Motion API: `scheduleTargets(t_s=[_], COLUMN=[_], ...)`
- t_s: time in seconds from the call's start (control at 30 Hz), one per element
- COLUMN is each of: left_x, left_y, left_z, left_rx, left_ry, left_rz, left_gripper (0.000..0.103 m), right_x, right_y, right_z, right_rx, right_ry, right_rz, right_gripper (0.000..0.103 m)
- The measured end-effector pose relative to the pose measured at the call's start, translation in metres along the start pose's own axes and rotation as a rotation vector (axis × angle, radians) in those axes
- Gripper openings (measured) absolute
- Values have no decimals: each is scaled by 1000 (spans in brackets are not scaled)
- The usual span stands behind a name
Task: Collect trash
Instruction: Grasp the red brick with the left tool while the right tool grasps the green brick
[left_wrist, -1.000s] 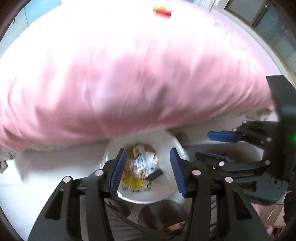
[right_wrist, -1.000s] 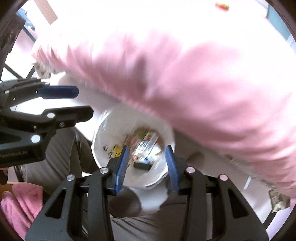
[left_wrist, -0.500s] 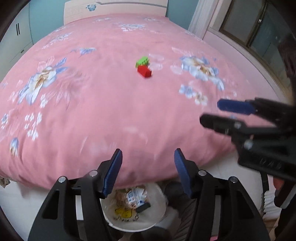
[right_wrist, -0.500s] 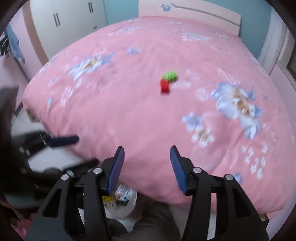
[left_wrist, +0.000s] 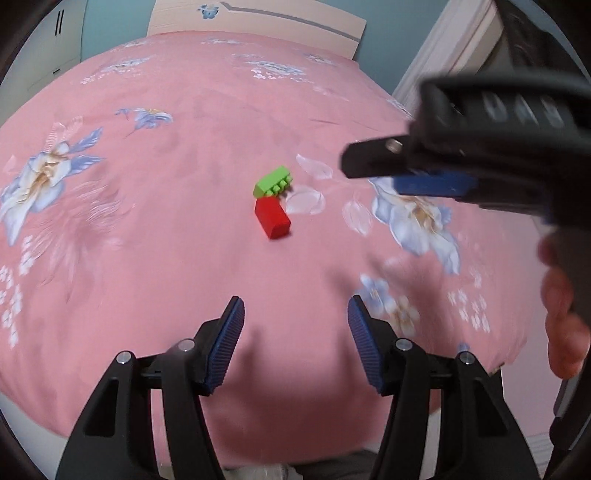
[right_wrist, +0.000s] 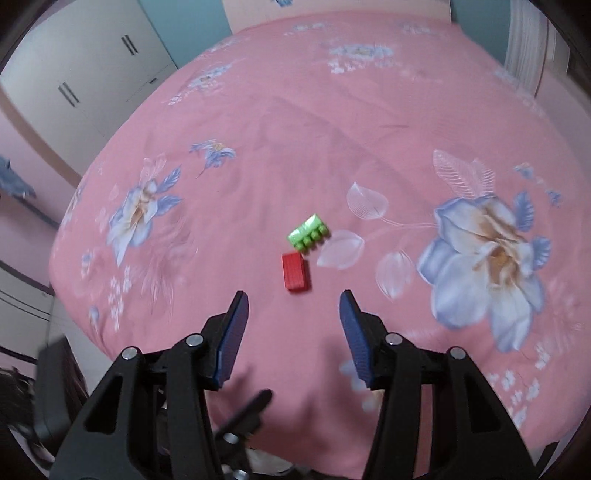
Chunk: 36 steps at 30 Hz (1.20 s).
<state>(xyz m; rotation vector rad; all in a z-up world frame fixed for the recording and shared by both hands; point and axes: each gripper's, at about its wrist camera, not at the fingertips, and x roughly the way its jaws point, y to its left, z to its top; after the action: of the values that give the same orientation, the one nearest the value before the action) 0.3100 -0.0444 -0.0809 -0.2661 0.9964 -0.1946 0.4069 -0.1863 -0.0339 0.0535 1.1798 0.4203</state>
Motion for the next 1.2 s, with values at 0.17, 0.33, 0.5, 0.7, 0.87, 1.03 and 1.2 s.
scheduleTargets(t_s=[0.17,0.33,0.5,0.7,0.87,1.03,1.2], left_x=[36,63,86,99,98,87,60], left_y=[8,18,25,21,22,18,18], left_z=[22,36,44,46,43,41,37], left_rx=[-24,-59,-74,-55,-33,26,91], left_ry=[-13,-25,-32,-33,-23,-8,-8], left_rz=[-17,-35,-33,-12,-36,-12,34], left_gripper=[61,61,52,26,22,22,22], right_x=[51,99,131,152,155,146,127], right_y=[-14,-32,-42,-39,-37,-27,-9], right_z=[34,56,67,67,63,62,54], right_rx=[75,183,248,256,217,150,42], right_ry=[91,179,225,227,209,181,147], right_rz=[41,108,128,94,72,40,-11], right_gripper=[52,52,52,41,23,22,22])
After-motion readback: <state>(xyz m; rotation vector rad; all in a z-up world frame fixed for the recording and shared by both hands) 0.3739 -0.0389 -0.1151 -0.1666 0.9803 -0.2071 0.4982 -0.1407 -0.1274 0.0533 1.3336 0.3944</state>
